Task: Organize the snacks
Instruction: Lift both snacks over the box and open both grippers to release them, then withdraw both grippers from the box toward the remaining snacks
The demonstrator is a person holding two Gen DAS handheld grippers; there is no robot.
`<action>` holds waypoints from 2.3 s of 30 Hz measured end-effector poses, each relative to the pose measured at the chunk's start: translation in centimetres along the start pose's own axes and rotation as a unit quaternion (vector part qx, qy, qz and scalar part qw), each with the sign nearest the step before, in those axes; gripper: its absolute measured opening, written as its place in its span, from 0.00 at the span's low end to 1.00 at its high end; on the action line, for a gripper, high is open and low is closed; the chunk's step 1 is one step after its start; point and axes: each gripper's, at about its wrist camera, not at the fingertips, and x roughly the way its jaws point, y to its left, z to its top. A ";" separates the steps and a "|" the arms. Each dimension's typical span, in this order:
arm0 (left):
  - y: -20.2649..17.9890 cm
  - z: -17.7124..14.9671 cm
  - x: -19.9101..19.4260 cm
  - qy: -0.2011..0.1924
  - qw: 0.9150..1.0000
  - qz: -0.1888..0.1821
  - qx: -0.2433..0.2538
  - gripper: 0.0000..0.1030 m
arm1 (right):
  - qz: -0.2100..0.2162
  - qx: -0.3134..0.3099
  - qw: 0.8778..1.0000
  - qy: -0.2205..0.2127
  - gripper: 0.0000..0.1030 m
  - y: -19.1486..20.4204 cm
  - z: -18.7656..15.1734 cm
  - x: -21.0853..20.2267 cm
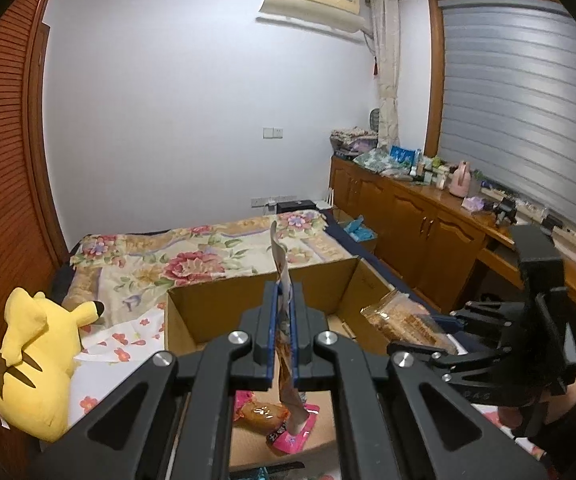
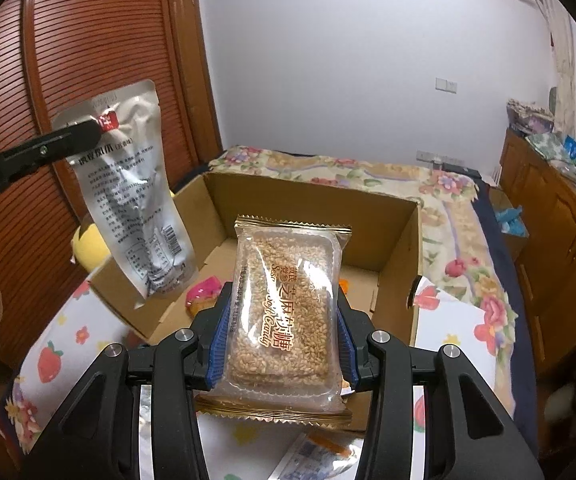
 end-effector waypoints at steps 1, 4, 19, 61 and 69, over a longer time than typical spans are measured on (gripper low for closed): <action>0.1 -0.2 0.6 0.004 1.000 0.002 0.000 0.01 | 0.000 0.001 1.000 0.003 0.43 -0.2 0.0 0.4; 0.5 -1.1 2.4 0.016 1.000 0.004 -0.005 0.01 | -0.002 0.004 1.000 0.012 0.43 -0.5 -0.2 1.5; 1.3 -5.5 6.0 0.060 0.997 0.039 0.009 0.03 | -0.004 -0.014 0.998 0.063 0.44 1.2 -1.3 5.9; 0.0 -11.4 -4.3 0.047 0.997 0.046 0.026 0.34 | -0.023 -0.003 0.999 0.023 0.57 3.7 -6.9 -3.9; -0.7 -15.4 -6.2 0.067 0.997 0.040 0.020 0.37 | -0.024 -0.001 0.999 0.023 0.57 4.7 -10.0 -5.9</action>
